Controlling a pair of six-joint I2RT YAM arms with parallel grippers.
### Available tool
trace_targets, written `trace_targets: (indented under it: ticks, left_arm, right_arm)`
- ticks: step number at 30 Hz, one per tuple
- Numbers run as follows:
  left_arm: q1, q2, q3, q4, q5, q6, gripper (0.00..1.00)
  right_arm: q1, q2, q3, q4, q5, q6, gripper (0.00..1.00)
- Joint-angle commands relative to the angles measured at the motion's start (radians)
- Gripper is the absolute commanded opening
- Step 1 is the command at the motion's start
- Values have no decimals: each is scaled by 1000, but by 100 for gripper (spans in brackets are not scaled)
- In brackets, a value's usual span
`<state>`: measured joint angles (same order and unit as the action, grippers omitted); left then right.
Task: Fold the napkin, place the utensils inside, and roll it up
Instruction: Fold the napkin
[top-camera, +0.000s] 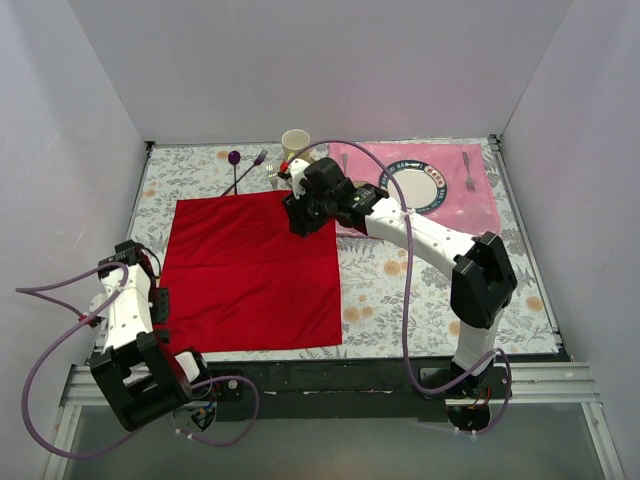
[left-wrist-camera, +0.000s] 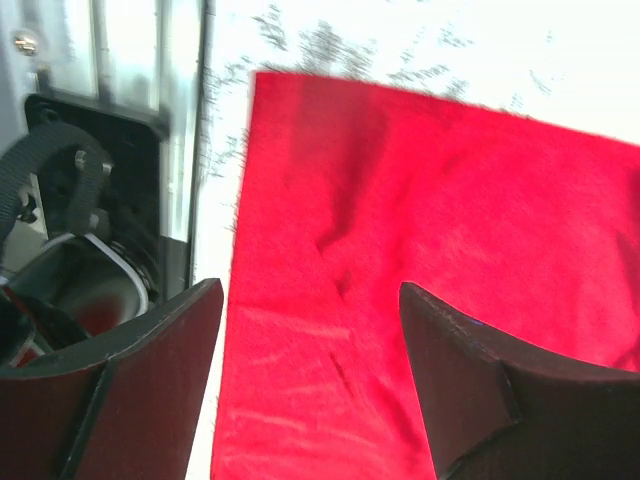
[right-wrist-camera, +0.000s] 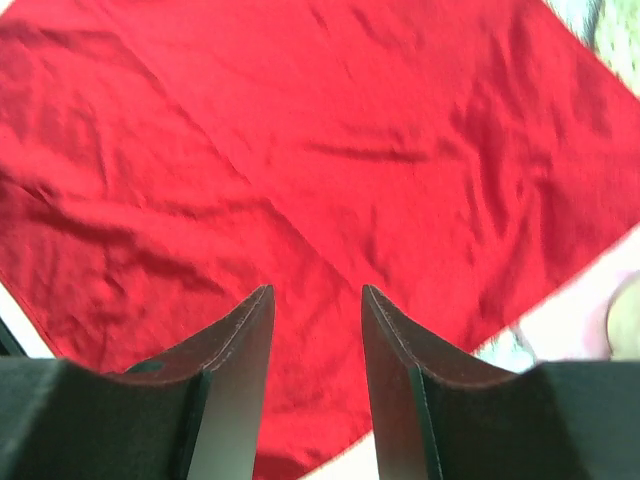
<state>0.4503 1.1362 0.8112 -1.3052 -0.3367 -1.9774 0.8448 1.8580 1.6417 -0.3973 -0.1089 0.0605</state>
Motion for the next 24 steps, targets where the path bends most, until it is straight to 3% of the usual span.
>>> trace_targets:
  ticks: [1, 8, 24]
  left_arm:
    - [50, -50, -72, 70, -90, -169, 70]
    - [91, -56, -73, 130, -150, -158, 74]
    - [123, -151, -227, 331, -191, -219, 81]
  right_arm:
    - [-15, -115, -92, 89, 15, 12, 48]
    - [-13, -186, -207, 118, 14, 2, 47]
    - [-15, -221, -283, 147, 0, -11, 47]
